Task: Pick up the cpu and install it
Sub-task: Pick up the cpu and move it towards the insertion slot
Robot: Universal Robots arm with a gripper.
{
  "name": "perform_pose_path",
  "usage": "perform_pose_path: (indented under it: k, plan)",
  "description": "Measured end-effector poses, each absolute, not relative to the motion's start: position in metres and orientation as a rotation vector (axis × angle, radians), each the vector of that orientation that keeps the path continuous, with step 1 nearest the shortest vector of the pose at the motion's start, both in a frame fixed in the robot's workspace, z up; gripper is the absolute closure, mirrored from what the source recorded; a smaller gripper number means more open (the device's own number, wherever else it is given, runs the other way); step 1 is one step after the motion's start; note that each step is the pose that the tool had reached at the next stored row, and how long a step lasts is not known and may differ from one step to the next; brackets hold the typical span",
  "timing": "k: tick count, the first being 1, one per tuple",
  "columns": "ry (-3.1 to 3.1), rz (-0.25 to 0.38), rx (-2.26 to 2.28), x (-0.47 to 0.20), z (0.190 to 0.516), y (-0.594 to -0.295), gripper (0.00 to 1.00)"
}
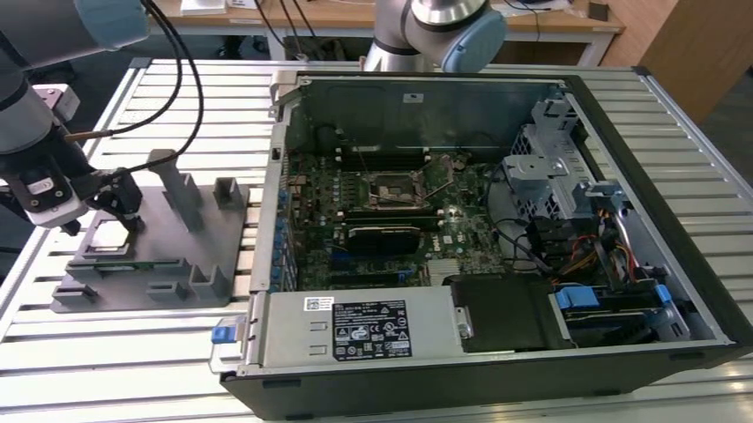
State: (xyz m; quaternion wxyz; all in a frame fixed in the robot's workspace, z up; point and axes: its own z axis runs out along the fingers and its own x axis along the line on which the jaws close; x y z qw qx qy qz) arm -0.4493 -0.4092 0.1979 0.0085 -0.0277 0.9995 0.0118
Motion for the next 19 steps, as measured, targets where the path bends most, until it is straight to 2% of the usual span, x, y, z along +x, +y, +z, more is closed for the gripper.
perform_pose_path:
  k: [12, 14, 15, 19]
  plan:
    - [3.123, 0.037, -0.111, -0.449, 0.187, -0.409, 0.22]
    - [3.123, 0.037, -0.111, -0.449, 0.186, -0.409, 0.24]
    - [3.123, 0.037, -0.111, -0.449, 0.186, -0.409, 0.31]
    - [3.123, 0.037, -0.111, -0.449, 0.186, -0.408, 0.31]
